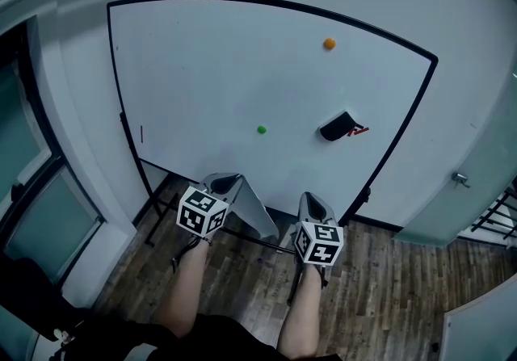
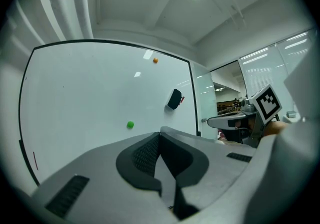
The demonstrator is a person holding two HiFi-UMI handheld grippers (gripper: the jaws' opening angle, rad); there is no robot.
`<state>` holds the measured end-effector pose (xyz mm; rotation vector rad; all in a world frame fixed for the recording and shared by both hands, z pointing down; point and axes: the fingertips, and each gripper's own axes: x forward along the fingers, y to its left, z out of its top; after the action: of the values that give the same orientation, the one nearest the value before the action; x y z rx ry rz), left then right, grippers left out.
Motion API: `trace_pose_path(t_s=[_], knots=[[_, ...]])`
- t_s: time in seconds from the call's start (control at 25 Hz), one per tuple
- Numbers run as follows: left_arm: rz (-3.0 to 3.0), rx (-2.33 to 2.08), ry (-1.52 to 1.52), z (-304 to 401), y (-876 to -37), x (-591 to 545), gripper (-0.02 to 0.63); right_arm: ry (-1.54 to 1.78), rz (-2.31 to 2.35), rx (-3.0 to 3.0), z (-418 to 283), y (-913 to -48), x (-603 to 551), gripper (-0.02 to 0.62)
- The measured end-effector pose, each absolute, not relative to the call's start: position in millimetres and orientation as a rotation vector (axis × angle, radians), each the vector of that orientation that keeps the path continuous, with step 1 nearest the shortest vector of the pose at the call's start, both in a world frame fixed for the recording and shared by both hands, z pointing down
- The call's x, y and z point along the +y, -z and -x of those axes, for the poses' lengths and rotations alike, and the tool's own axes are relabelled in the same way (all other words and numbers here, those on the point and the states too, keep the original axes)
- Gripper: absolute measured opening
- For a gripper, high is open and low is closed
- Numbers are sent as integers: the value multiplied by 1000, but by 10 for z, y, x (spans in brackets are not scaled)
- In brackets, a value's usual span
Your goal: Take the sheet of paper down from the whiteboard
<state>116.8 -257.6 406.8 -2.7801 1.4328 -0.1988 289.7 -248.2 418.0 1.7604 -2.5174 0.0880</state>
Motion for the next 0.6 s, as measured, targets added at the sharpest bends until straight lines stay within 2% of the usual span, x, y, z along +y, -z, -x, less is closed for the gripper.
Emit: trace_pose_path(t_s=[0.6], knots=[[2781,1444,195,-874,-4097,-2528,20,-70,-1752,-2479,-2672,-4214,-2389,23]])
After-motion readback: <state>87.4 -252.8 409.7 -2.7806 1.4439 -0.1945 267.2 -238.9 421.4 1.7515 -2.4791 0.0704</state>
